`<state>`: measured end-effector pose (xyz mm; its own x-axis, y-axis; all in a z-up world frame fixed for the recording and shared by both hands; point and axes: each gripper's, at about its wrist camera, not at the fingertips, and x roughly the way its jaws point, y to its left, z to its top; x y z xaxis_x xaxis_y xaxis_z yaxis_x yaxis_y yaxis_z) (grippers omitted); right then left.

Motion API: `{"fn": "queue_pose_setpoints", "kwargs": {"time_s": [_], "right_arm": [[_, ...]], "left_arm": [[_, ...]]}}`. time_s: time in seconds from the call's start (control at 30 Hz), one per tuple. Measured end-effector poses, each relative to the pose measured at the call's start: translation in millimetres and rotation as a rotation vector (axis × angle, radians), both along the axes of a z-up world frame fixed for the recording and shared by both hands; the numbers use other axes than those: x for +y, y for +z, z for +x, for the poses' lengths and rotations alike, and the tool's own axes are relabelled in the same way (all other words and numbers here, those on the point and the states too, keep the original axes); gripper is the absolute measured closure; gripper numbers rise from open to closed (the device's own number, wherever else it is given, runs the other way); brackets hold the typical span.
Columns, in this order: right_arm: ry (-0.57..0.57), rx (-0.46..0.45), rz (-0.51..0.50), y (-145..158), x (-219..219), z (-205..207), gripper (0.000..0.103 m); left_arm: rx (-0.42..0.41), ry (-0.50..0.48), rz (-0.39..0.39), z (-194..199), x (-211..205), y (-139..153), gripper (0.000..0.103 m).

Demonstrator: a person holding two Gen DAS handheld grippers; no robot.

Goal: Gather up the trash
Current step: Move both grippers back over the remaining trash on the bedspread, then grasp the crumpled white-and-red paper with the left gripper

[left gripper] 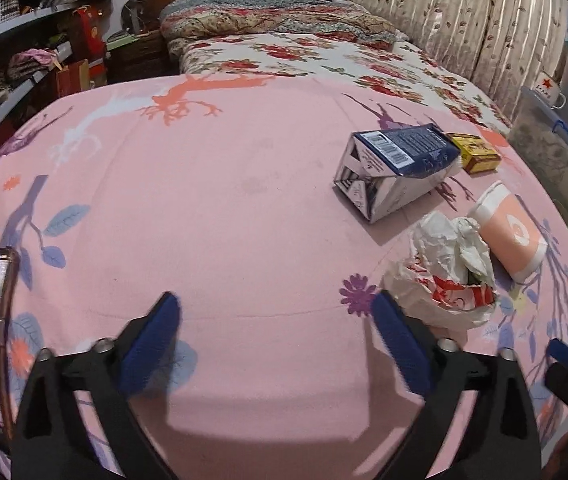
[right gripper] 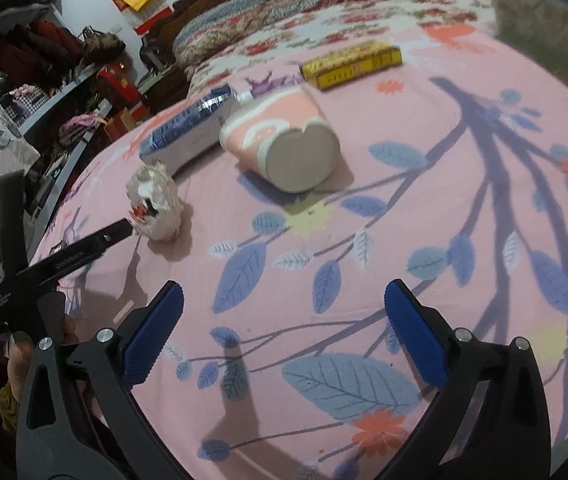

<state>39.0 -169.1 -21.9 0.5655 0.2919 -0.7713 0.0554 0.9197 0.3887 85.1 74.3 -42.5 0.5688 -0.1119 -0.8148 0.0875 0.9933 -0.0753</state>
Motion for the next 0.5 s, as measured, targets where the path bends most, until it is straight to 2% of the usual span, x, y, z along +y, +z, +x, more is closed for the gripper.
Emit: {"fn": "queue_pose_setpoints", "kwargs": {"time_s": [0.13, 0.27, 0.33, 0.37, 0.43, 0.5], "right_arm": [[0.013, -0.012, -0.013, 0, 1, 1, 0.003], [0.022, -0.026, -0.013, 0, 1, 3, 0.003], [0.024, -0.031, -0.008, 0, 0, 3, 0.003], [0.026, -0.034, -0.003, 0, -1, 3, 0.003], [0.031, -0.038, 0.004, 0, -2, 4, 0.003], [0.036, -0.042, 0.006, -1, -3, 4, 0.003]], "left_arm": [[-0.005, -0.007, -0.017, 1, 2, 0, 0.009], [0.003, -0.048, 0.062, -1, -9, -4, 0.009], [0.012, -0.056, 0.066, -1, -9, -4, 0.009], [0.020, -0.052, 0.049, 0, -6, -2, 0.009], [0.054, -0.028, -0.033, 1, 1, 3, 0.009], [0.039, -0.036, -0.121, -3, 4, 13, 0.009]]}}
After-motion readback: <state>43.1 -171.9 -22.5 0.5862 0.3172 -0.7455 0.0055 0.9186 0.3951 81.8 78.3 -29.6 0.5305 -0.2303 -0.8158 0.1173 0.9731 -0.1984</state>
